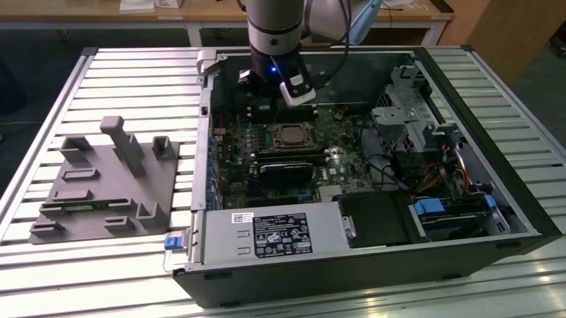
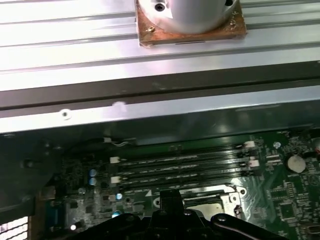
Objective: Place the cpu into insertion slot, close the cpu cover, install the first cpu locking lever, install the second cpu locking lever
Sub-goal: 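Install the first cpu locking lever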
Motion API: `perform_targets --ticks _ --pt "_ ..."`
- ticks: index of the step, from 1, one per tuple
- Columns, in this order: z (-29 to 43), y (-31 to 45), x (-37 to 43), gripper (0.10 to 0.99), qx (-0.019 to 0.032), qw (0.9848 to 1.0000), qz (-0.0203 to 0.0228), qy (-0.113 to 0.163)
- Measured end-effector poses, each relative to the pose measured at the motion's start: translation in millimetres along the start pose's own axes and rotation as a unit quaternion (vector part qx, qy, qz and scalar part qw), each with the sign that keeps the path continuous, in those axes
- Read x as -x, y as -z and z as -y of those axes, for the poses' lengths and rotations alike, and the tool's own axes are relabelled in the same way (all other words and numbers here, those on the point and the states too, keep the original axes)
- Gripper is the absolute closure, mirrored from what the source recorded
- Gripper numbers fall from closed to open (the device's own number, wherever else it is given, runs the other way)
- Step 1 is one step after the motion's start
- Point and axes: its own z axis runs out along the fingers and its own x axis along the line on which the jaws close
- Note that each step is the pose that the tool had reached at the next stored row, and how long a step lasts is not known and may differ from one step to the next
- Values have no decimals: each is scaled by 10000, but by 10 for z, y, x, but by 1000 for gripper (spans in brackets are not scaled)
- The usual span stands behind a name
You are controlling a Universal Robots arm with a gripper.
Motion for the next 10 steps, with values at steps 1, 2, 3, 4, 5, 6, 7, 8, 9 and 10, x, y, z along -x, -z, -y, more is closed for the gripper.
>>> perform_targets --ticks 1,2,3,4,5,6,7,8,9,10 --pt "-4 -2 36 980 0 10000 -1 -1" --pt "-10 -4 76 980 0 10000 -3 -1" --pt "-14 -5 109 980 -1 10000 -5 -1" --pt "-16 -6 132 980 -2 10000 -6 -2" --pt "-18 -7 148 980 -4 10000 -5 -2" --pt "-19 -7 159 980 -6 10000 -5 -1" --pt "-19 -7 161 980 -6 10000 -5 -1" --pt "-19 -7 161 980 -6 10000 -5 -2" --pt "-20 -8 162 980 -6 10000 -5 -2" --pt "-20 -8 163 980 -6 10000 -5 -2"
